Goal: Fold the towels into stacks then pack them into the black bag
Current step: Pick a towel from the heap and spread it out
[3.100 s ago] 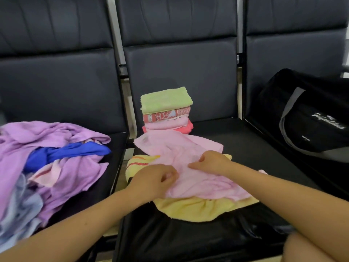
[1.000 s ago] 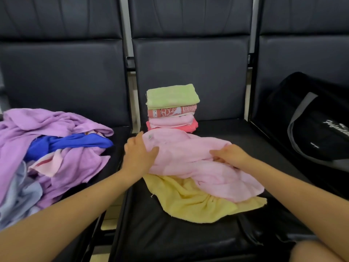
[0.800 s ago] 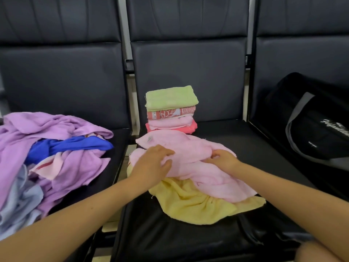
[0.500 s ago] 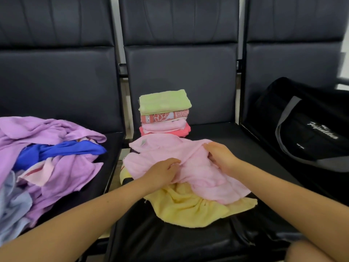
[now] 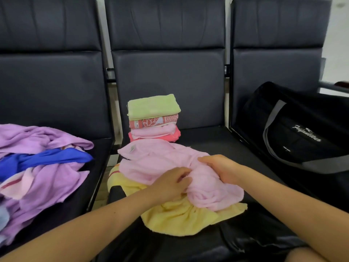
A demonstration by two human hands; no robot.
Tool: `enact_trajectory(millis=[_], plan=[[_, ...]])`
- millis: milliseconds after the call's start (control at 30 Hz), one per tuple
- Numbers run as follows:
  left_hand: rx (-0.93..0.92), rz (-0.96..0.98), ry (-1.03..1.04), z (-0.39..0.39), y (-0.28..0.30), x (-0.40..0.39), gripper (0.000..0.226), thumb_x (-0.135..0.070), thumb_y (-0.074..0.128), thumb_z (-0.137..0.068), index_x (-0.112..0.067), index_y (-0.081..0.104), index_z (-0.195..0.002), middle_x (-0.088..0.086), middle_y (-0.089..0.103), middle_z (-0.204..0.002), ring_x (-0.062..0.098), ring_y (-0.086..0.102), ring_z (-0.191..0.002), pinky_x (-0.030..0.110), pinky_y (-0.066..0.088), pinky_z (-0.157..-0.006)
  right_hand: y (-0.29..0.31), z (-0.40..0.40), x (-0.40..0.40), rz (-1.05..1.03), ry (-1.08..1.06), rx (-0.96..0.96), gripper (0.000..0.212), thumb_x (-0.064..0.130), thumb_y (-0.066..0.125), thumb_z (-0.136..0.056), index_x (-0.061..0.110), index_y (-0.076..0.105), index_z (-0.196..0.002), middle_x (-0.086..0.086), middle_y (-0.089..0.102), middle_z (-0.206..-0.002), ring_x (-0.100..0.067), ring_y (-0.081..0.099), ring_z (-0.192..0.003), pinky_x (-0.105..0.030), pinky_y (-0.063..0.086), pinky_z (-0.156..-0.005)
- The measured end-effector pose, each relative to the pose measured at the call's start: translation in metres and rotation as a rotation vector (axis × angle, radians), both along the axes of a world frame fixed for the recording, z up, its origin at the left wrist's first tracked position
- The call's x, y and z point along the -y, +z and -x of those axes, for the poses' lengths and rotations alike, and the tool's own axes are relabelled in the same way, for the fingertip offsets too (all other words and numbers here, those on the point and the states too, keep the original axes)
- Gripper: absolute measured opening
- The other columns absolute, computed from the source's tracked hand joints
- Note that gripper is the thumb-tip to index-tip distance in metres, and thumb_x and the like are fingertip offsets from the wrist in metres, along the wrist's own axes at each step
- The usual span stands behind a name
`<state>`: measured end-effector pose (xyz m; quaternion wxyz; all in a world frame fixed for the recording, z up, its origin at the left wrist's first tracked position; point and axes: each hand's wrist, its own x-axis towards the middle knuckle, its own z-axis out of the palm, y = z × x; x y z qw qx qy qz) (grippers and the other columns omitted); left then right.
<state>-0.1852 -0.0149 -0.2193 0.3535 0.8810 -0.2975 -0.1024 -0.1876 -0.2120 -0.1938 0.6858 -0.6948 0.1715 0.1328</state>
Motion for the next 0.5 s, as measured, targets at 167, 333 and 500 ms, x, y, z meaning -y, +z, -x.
enact_trajectory(millis=[167, 333, 500], plan=[[-0.054, -0.070, -0.013, 0.000, 0.003, -0.004, 0.026, -0.032, 0.053, -0.094, -0.009, 0.064, -0.100, -0.002, 0.055, -0.080, 0.007, 0.047, -0.070, 0.023, 0.041, -0.068, -0.009, 0.000, -0.003, 0.192, 0.179, -0.055, 0.017, 0.022, 0.064, -0.090, 0.009, 0.063, -0.100, -0.006, 0.066, -0.095, -0.017, 0.063, -0.084, -0.031, 0.053, -0.081], [0.014, 0.163, 0.044, 0.003, 0.020, -0.019, 0.014, -0.018, 0.061, -0.092, -0.021, 0.062, -0.078, -0.021, 0.054, -0.059, -0.004, 0.049, -0.057, 0.013, 0.039, -0.059, 0.000, -0.001, -0.003, -0.045, -0.057, 0.075, 0.017, 0.015, 0.055, -0.094, 0.008, 0.064, -0.082, -0.011, 0.058, -0.083, -0.024, 0.055, -0.078, -0.030, 0.041, -0.070], [0.201, 0.490, 0.315, -0.001, 0.058, -0.048, 0.025, -0.013, 0.058, -0.094, -0.018, 0.066, -0.071, -0.013, 0.062, -0.063, -0.003, 0.052, -0.062, 0.015, 0.042, -0.065, 0.037, -0.012, 0.019, -0.176, -0.363, 0.264, 0.012, 0.018, 0.049, -0.099, 0.010, 0.057, -0.093, -0.009, 0.059, -0.090, -0.021, 0.058, -0.075, -0.033, 0.048, -0.063]])
